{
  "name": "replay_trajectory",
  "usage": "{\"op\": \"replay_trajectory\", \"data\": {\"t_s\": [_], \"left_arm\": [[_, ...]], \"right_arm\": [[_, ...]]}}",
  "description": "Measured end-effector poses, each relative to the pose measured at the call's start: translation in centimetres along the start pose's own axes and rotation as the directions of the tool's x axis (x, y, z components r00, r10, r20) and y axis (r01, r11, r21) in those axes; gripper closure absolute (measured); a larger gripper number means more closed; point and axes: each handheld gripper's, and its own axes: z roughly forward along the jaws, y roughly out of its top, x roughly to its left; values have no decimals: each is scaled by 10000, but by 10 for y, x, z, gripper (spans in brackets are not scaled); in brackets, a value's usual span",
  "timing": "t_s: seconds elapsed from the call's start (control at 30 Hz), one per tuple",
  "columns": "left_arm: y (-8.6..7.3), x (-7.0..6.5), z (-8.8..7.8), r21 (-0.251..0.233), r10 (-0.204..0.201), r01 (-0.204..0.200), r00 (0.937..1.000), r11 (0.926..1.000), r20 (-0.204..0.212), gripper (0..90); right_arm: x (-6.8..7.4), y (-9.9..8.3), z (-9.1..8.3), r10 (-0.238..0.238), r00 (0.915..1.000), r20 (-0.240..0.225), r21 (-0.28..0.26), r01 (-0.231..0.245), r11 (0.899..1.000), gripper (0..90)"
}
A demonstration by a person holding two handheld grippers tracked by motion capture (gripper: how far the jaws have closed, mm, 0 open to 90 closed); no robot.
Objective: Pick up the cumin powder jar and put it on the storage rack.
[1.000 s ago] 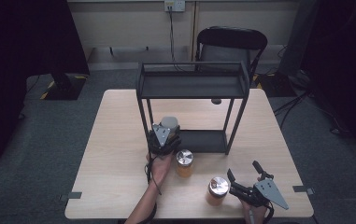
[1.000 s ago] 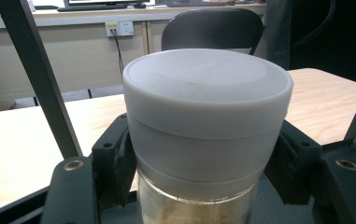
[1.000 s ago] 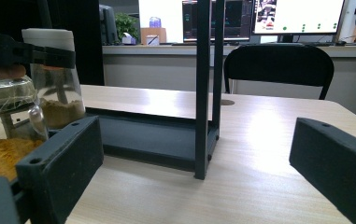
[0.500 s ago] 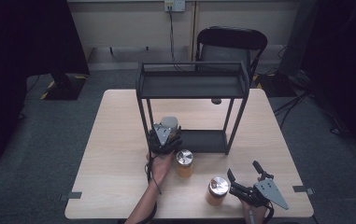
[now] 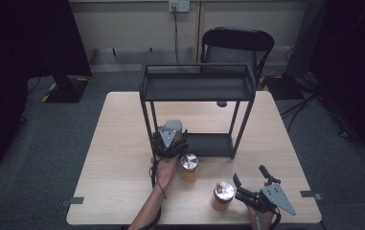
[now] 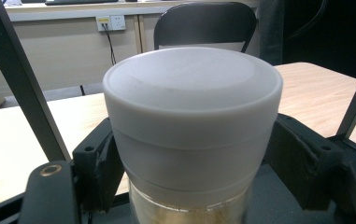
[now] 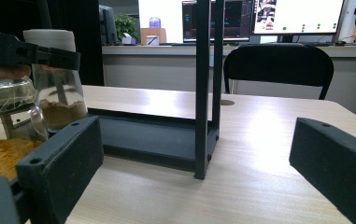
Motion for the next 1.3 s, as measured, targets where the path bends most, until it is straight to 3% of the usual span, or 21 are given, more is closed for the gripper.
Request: {"op": "replay_trajectory", "data": {"t_s": [1.3], "left_arm": [[22,4,-3,-481,405,-399,9991,9980,131,198]], "right_arm": [[0,0,0,3,10000,-22,12,-3,10000,21]]}}
